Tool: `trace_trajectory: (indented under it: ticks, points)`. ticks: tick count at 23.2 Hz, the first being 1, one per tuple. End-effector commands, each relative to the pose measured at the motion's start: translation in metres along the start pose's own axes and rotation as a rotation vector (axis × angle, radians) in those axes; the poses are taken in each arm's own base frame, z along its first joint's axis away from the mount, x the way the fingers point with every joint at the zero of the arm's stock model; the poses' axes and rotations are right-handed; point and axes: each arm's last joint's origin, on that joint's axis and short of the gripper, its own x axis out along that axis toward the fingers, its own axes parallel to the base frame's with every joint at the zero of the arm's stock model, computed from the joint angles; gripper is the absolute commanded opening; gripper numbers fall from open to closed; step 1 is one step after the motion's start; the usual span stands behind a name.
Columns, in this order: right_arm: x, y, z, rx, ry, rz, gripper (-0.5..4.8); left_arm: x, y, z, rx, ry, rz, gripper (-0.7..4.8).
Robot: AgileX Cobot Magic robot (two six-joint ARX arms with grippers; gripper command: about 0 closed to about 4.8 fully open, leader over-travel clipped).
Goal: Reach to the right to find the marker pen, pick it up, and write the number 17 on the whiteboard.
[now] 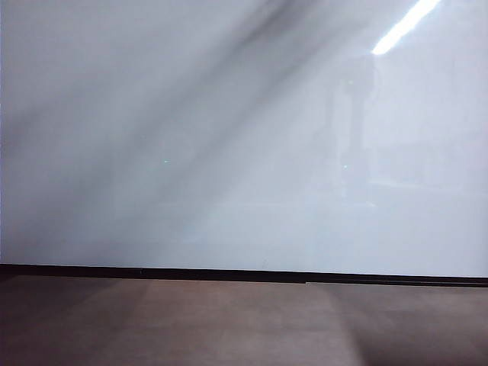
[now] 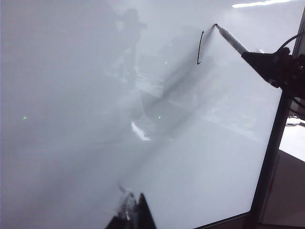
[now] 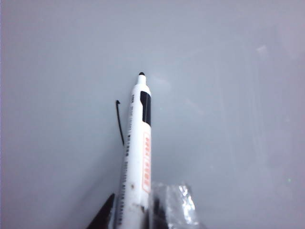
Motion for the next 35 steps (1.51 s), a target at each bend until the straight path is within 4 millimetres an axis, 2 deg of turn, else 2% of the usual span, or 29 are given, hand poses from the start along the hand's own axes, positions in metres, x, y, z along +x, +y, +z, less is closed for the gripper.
trace_trajectory:
  ticks: [1, 16, 25, 35]
  points:
    - [0.001, 0.000, 0.003, 0.005, -0.017, -0.005, -0.06, 0.000, 0.000, 0.002, 0.002, -0.014, 0.003, -0.05]
    - [0.001, -0.024, 0.005, 0.002, -0.011, -0.119, -0.06, 0.000, 0.000, 0.002, 0.003, -0.012, 0.003, -0.05]
    - [0.001, -0.026, 0.001, 0.001, 0.026, -0.126, -0.06, 0.000, 0.000, 0.001, 0.004, -0.004, 0.003, -0.05]
    - [-0.005, -0.029, -0.025, 0.006, 0.127, -0.126, -0.06, 0.000, 0.000, 0.001, 0.004, -0.005, 0.003, -0.05]
